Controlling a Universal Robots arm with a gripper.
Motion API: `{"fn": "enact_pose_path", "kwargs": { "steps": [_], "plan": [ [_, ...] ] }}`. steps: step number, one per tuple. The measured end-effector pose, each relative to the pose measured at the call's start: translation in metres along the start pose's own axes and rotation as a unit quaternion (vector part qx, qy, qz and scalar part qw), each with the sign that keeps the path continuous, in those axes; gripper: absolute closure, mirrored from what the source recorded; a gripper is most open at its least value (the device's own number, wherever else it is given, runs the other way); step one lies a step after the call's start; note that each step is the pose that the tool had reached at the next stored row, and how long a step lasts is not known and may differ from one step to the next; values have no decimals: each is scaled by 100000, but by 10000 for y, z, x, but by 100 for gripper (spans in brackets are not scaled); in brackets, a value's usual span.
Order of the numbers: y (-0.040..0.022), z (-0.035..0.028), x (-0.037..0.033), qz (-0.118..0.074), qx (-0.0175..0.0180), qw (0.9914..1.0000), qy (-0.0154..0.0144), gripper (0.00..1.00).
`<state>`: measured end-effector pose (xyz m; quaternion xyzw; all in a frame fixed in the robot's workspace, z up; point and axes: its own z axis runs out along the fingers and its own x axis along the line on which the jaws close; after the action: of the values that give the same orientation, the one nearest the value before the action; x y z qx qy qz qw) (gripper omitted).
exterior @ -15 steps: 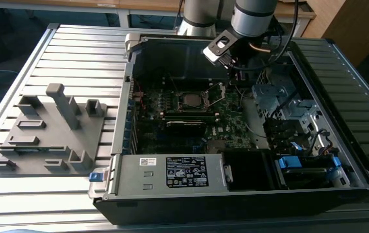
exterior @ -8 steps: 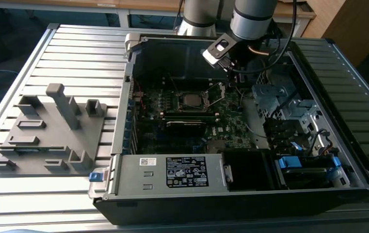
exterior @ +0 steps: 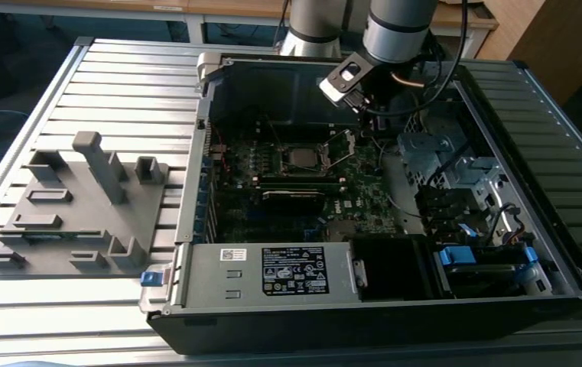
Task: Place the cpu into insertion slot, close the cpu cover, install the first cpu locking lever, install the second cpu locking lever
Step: 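Close the cpu cover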
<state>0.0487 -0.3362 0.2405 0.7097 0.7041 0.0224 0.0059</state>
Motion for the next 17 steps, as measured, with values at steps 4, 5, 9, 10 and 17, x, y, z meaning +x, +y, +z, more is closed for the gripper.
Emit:
{"fn": "enact_pose_path", "kwargs": {
  "steps": [4,5,9,10,17],
  "plan": [
    [-30,-1,0,3,-3,100000,2,89],
    [-44,-2,0,1,-2,100000,1,89],
    [-116,-5,-1,5,-35,100000,2,89],
    [-133,-5,-1,2,-48,100000,4,89],
    [-267,-11,-2,-4,-172,100000,2,89]
  ]
}}
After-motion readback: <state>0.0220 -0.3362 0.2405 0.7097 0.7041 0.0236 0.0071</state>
